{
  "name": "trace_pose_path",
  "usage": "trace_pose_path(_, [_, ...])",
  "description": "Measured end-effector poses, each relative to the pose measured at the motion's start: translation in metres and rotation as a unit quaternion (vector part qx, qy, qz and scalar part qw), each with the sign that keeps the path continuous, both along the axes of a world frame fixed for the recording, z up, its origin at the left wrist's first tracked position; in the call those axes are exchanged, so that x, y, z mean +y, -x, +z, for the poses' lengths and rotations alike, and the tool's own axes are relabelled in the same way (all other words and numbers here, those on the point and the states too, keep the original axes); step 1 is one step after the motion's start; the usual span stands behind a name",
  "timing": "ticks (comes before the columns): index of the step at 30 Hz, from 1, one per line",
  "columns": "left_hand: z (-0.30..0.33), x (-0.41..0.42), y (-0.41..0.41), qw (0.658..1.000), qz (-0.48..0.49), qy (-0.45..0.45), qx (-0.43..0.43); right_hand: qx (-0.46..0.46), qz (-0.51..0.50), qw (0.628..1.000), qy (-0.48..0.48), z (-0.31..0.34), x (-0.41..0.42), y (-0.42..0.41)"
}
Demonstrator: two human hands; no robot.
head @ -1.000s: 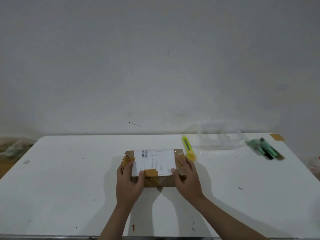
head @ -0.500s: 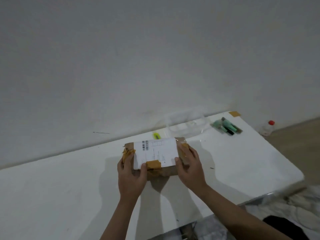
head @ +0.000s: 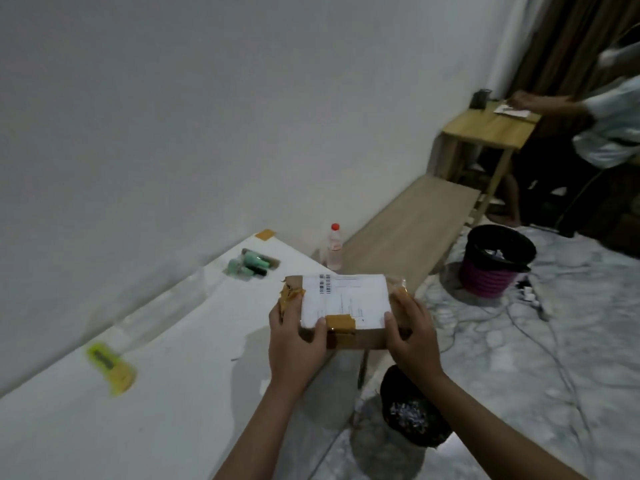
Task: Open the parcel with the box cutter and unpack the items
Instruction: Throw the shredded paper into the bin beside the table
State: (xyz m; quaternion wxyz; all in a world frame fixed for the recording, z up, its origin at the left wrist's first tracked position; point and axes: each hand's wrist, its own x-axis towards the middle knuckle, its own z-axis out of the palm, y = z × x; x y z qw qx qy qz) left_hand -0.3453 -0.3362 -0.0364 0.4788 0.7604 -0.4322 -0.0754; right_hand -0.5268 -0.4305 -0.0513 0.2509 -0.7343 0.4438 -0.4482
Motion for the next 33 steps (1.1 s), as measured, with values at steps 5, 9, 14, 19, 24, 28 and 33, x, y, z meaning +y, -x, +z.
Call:
trace_pose_path(5, [-0.005,-0.090,0.101,0.994,-0.104,-0.016,0.004,-0.004,-0.083,0.996,-0.018,-0.010,-0.060,0.116])
trace_pose_path(9, [-0.034,-0.145,0.164,0.983,-0.151,-0.106,-0.004,0.026,-0.129,0.989,-0.067,-0.029,-0.094,0.188])
trace_pose_path(14, [-0.087,-0.171,0.209,0.949,-0.204,-0.238,0.034,0.080,-0.140,0.978,-0.131,-0.063,-0.111,0.238])
trace_pose_path(19, [-0.112,-0.190,0.226,0.910,-0.252,-0.327,0.038,0.114,-0.140,0.963,-0.198,-0.088,-0.121,0.254])
trace_pose_path(24, [-0.118,-0.217,0.229,0.857,-0.231,-0.458,0.038,0.179,-0.033,0.936,-0.301,-0.098,-0.131,0.243])
trace_pose_path(28, [-0.116,-0.224,0.224,0.879,-0.211,-0.427,0.016,0.219,-0.019,0.898,-0.381,-0.108,-0.138,0.235])
trace_pose_path(33, [-0.108,-0.213,0.198,0.926,-0.157,-0.344,-0.001,0.226,0.015,0.913,-0.340,-0.109,-0.154,0.205])
